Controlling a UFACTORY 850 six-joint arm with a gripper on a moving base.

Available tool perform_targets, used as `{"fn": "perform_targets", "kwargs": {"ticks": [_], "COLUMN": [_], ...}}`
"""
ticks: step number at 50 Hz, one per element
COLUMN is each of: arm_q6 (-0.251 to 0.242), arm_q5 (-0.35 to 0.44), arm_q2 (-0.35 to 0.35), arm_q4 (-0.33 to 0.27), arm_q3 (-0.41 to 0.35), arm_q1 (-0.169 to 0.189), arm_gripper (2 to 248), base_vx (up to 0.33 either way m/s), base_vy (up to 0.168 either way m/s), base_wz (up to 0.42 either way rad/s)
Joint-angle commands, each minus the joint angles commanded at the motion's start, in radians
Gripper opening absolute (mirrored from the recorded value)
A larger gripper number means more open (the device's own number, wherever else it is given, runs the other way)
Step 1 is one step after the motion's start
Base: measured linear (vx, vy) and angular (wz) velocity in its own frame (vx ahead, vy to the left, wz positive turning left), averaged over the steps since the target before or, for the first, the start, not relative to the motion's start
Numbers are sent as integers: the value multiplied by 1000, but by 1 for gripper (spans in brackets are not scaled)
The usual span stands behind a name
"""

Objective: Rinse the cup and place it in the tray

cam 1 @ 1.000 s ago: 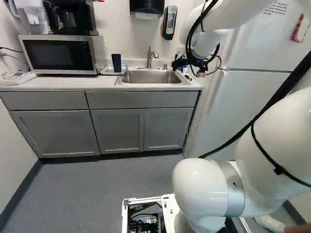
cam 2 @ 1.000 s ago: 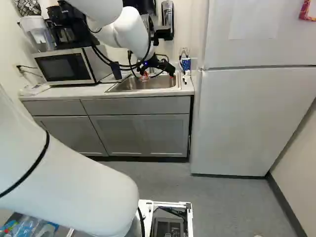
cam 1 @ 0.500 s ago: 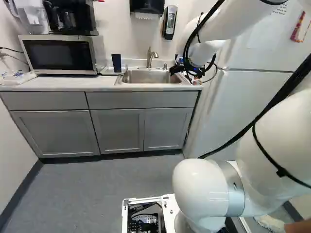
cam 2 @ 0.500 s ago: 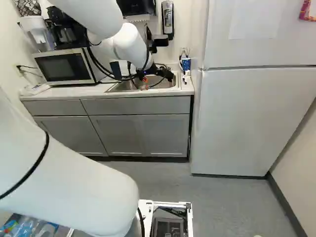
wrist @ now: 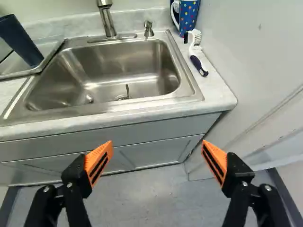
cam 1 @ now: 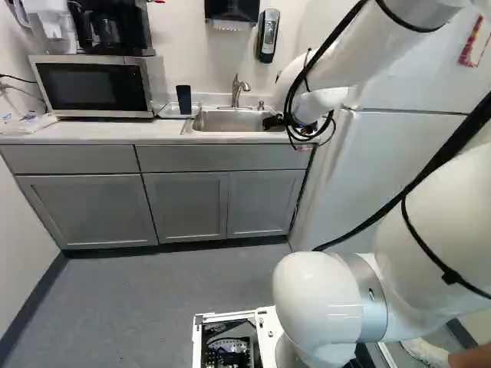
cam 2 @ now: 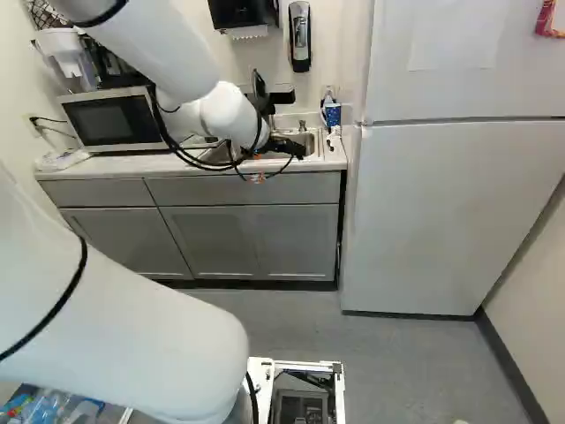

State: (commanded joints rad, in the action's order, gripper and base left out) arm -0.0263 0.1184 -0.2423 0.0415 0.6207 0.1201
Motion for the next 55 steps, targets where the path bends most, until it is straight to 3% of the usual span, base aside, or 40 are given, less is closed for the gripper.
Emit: {"fn": "perform_targets", "kwargs": {"ticks": [31,55], "arm_q6": [12,19], "arm_q5": [331,534], "arm_q2": [-16,-26], "arm_q4": [-18,-29], "arm_q3": [-234,-378], "arm_q1": [-53,-85], "arm_gripper": [247,247], "base_vx": [0,0], "base_vy": [0,0], "base_wz": [0,0]}}
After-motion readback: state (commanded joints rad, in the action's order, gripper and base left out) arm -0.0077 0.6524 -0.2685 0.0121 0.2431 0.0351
